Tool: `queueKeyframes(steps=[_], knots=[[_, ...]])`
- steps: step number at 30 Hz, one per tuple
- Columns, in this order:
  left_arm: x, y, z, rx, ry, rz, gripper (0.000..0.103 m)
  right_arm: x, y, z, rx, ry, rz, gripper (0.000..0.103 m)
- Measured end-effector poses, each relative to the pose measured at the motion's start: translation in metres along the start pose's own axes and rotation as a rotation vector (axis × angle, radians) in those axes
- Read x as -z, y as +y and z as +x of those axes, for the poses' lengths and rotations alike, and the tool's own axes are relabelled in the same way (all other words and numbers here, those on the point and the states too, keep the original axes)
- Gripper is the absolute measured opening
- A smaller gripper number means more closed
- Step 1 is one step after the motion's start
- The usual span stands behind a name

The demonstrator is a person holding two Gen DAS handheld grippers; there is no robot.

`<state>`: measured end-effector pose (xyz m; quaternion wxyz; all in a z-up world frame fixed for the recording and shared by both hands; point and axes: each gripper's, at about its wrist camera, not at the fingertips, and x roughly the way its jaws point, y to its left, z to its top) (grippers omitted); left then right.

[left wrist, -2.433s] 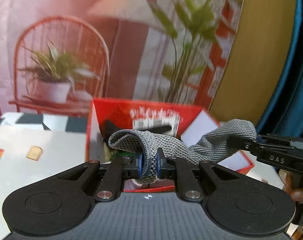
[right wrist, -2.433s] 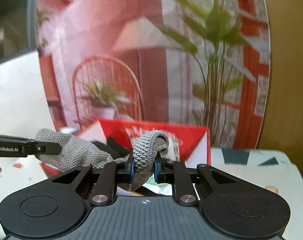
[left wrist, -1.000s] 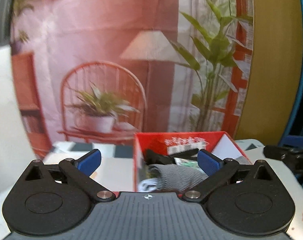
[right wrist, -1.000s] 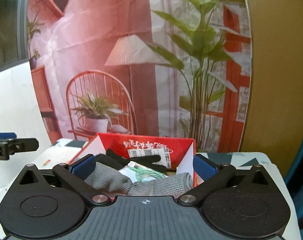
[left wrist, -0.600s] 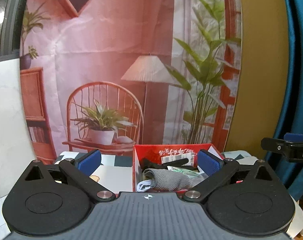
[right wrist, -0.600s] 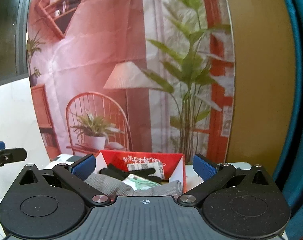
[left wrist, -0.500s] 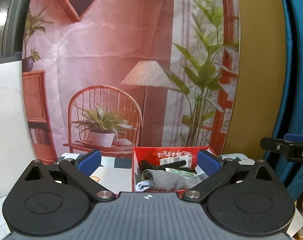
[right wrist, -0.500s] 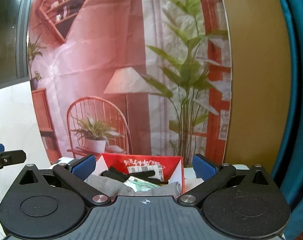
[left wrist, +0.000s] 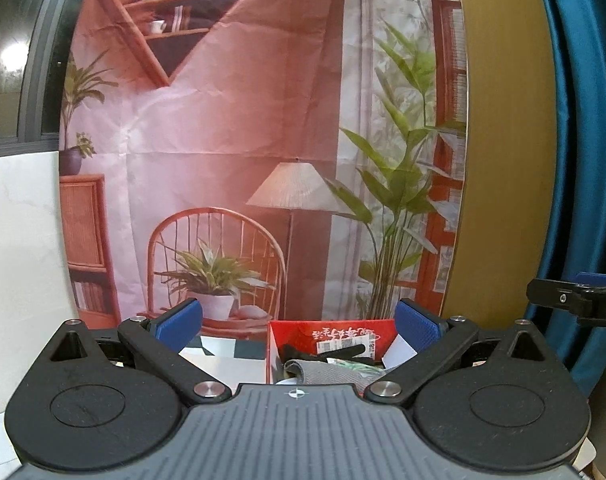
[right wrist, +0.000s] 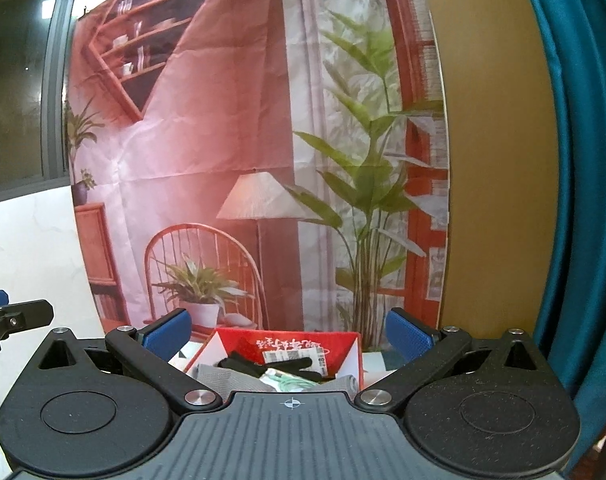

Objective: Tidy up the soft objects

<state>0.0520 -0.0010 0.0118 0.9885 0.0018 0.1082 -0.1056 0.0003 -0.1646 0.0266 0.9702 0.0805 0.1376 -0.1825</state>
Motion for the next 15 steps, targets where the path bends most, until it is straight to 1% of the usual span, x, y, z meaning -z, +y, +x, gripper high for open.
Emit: queueKeyframes(steps=[15], knots=[[-0.0009,-0.0003,-0.0036,-0.033,0.000,0.012,0.103,-0.0027,-0.0003,-0.0050,0.024,0.004,-0.008,0.103]])
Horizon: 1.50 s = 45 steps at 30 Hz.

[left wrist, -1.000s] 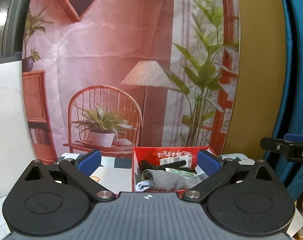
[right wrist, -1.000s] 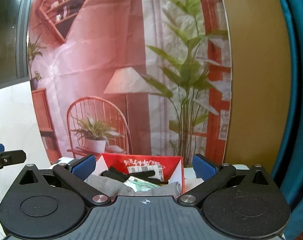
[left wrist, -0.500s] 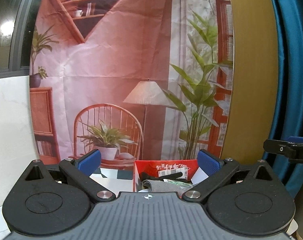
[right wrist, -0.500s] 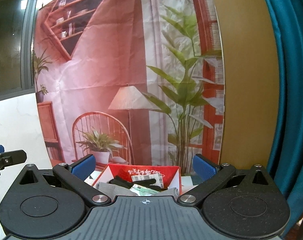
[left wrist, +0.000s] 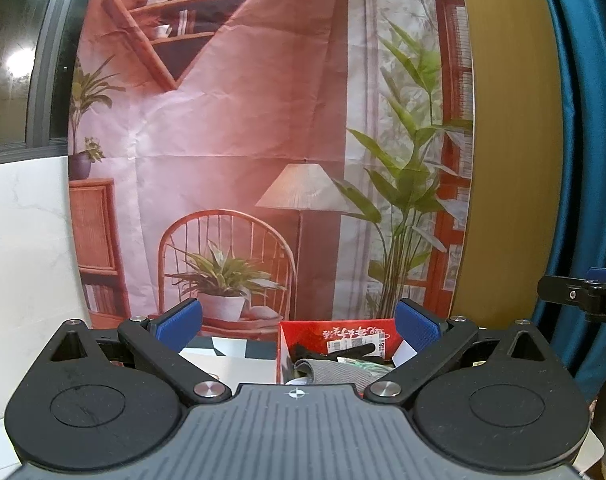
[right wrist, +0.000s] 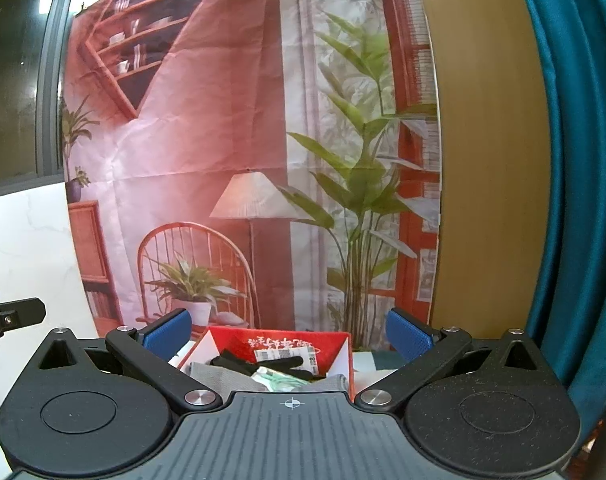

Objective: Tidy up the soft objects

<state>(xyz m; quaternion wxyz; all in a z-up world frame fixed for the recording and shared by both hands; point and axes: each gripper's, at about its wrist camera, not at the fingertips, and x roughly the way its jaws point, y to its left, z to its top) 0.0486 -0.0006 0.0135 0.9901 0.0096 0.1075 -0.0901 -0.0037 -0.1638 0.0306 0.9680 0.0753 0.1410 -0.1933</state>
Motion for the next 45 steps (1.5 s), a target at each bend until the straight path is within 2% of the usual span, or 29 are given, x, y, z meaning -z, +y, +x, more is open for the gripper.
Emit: queueKeyframes(steps=[45], knots=[[0.0008,0.0053,0.0004,0.003,0.011,-0.012,0.103,0.0032,-0.0052,0.0013,0.008,0.010,0.001,0.103]])
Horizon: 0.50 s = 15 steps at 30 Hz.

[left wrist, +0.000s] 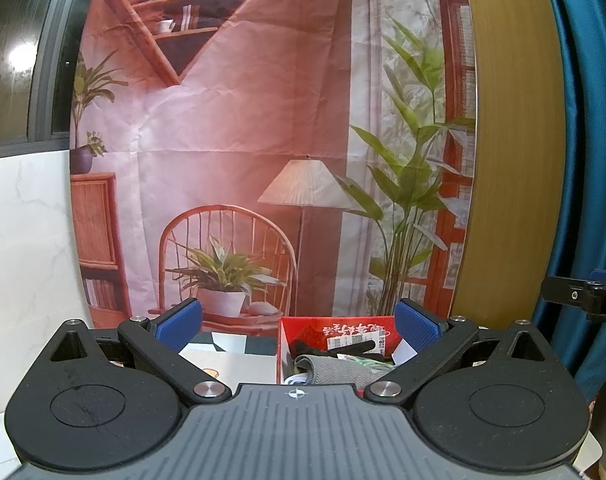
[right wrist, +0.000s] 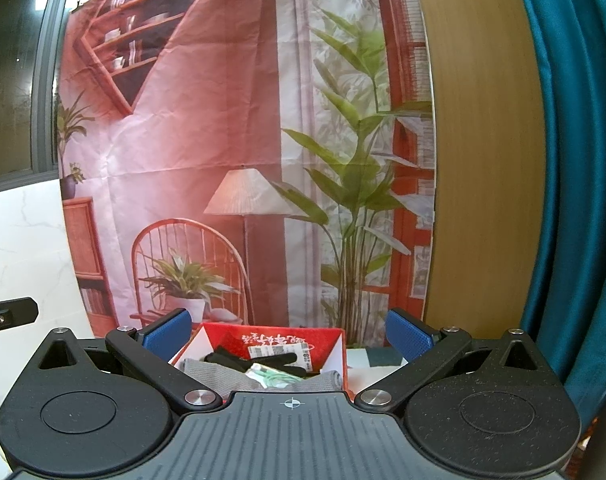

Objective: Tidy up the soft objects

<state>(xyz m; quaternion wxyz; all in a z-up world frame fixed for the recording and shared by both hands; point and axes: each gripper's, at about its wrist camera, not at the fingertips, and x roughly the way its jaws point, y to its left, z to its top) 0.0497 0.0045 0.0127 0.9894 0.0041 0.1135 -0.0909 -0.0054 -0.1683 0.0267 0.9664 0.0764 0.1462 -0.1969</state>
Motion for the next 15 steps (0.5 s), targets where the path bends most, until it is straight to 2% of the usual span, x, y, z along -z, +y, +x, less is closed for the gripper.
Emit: queueKeyframes(steps=[15], knots=[[0.0004,0.0006,0.0020,-0.005,0.008,-0.012,0.103,0.0010,-0.0036,0.0004,0.000,0.005,0.001,0.103]])
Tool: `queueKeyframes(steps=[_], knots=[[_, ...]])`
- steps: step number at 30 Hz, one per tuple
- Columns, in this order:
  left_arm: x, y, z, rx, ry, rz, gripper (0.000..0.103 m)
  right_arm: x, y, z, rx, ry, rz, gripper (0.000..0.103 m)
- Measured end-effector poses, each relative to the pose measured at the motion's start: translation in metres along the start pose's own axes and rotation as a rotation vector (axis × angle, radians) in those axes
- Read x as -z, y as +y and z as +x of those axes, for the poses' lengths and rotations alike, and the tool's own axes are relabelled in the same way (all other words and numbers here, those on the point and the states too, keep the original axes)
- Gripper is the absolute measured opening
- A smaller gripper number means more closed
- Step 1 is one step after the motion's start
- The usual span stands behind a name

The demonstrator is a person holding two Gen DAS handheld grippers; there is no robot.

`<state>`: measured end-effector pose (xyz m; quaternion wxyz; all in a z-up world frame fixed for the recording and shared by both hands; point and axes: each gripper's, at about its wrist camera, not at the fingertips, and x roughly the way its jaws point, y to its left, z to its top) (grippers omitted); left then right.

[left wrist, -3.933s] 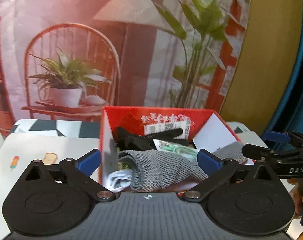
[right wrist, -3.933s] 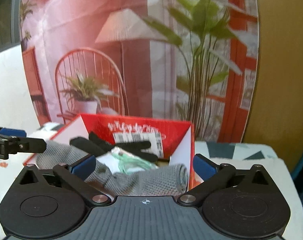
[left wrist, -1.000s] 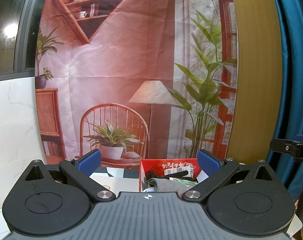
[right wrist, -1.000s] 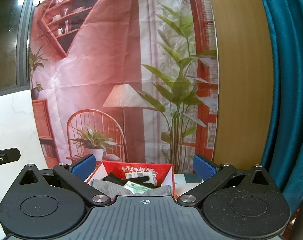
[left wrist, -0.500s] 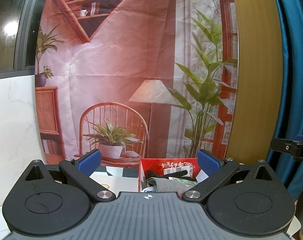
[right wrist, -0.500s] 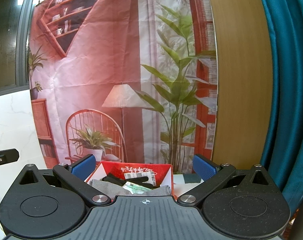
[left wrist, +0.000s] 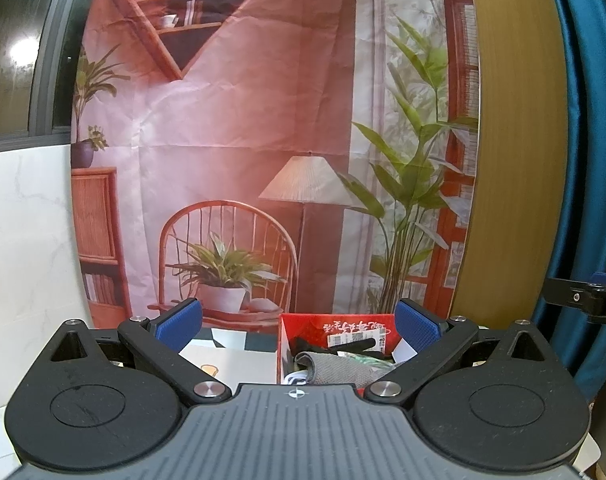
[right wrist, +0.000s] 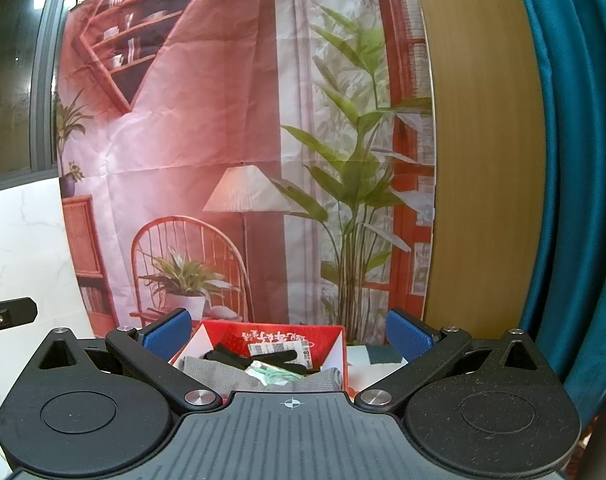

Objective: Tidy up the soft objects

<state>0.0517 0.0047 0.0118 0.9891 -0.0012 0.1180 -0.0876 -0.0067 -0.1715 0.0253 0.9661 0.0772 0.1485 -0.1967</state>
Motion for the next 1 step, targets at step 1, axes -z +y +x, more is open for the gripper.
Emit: queueKeyframes(steps=[1], knots=[[0.0000,-0.0003,-0.0002,-0.002,0.000,-0.001,0.103,-0.0001,0.0001,0.0001,0.001,0.000,0.000,0.103]])
